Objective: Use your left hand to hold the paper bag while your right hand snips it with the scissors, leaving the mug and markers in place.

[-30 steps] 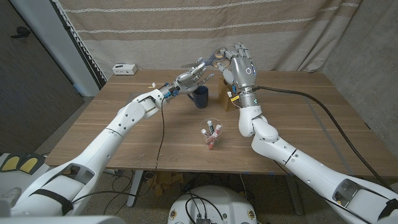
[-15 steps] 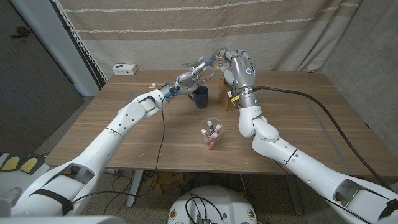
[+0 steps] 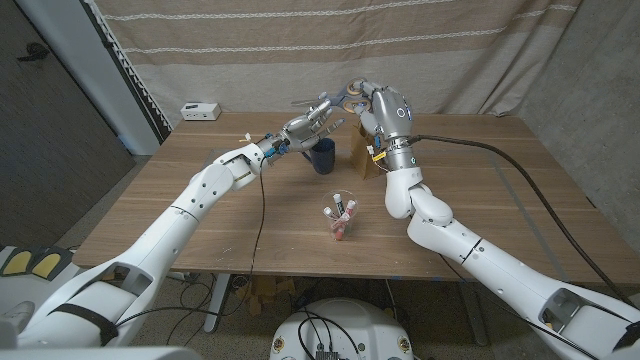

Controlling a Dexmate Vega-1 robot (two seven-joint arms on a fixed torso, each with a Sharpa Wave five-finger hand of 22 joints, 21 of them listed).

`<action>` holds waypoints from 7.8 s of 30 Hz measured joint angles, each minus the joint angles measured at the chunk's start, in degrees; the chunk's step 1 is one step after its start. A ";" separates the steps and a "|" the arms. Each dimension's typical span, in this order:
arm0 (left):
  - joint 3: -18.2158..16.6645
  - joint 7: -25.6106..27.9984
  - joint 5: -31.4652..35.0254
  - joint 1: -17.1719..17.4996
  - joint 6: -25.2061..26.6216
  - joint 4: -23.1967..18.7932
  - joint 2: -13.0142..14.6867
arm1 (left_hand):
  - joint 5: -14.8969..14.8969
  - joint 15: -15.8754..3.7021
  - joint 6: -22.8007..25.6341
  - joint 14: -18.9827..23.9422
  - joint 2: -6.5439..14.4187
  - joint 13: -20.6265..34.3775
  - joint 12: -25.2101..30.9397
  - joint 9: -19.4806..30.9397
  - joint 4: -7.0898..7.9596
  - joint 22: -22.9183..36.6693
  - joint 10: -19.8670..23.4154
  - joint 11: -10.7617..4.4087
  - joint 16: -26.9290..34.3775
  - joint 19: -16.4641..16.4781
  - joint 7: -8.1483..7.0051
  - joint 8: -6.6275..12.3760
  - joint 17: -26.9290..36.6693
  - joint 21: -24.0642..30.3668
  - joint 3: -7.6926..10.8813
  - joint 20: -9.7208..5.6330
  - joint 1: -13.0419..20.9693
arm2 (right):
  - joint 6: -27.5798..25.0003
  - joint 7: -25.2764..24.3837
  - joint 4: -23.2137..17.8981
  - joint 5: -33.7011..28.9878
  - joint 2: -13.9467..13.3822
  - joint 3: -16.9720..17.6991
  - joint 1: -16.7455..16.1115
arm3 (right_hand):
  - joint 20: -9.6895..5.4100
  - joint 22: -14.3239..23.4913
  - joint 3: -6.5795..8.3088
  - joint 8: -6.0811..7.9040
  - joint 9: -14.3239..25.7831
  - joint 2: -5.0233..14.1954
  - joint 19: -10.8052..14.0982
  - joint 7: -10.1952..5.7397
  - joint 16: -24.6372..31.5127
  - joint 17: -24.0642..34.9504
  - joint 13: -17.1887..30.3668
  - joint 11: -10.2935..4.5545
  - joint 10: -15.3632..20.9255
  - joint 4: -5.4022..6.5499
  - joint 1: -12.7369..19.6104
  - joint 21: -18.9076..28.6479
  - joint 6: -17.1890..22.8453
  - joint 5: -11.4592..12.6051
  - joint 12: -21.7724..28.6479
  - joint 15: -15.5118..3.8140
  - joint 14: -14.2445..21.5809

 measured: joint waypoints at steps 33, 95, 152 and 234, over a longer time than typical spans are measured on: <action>-0.12 -0.49 -1.04 -0.14 1.11 0.18 -0.07 | -0.17 0.00 0.10 0.00 -0.30 0.00 0.00 0.00 -0.02 0.01 0.00 0.00 0.00 -0.31 0.10 -0.06 -0.03 0.25 -0.02 0.31 -0.30 | 1.48 0.79 0.31 0.60 -0.46 0.97 0.09 | -0.60 5.14 -6.09 11.04 6.63 -1.18 5.79 -3.47 18.51 3.24 5.51 2.68 15.18 4.48 -8.06 17.81 11.85 -0.89 2.03 -5.00 15.11; 5.45 -19.34 9.02 -6.87 -0.82 6.28 2.44 | 1.18 10.54 -43.88 -41.03 -16.06 -7.78 -0.20 1.31 -0.33 -0.92 -32.80 1.46 -0.38 -1.84 -1.09 -1.33 -1.74 -12.27 -2.24 0.19 -36.25 | -0.30 -3.91 -1.28 1.71 0.32 3.52 -2.55 | -1.42 0.50 -7.59 11.61 0.56 1.06 8.81 -2.99 19.15 6.55 5.51 2.75 19.53 5.83 -9.07 24.30 12.34 -1.76 2.03 -4.96 18.84; 5.90 -16.73 13.69 -5.18 -7.88 1.76 4.80 | 2.67 10.54 -37.53 -40.42 -15.21 -7.77 1.38 1.17 -0.96 -0.81 -28.49 0.02 0.01 -3.80 -1.51 0.44 -1.74 -14.87 -1.60 0.30 -37.08 | 1.32 1.77 -14.32 16.88 -1.08 13.87 -13.24 | -1.83 -4.40 -7.72 15.33 -5.62 2.04 10.65 -3.31 14.71 -4.20 5.51 3.45 20.44 7.57 -12.06 27.01 12.64 -3.60 2.03 -4.96 21.31; 6.03 -14.64 14.23 -5.18 -7.64 1.11 5.53 | 3.05 10.53 -35.79 -40.02 -14.16 -7.76 1.37 1.18 -0.95 -0.79 -26.55 -0.08 0.00 -3.36 -0.58 0.44 -1.86 -15.87 -1.61 0.31 -37.67 | 6.74 23.30 -20.43 75.56 -4.73 29.84 -21.15 | 0.56 -16.32 1.14 15.75 10.83 0.68 -9.91 -3.96 -7.47 -29.11 -26.13 2.87 7.58 4.24 -10.64 27.26 14.36 -7.62 -14.45 -1.91 4.92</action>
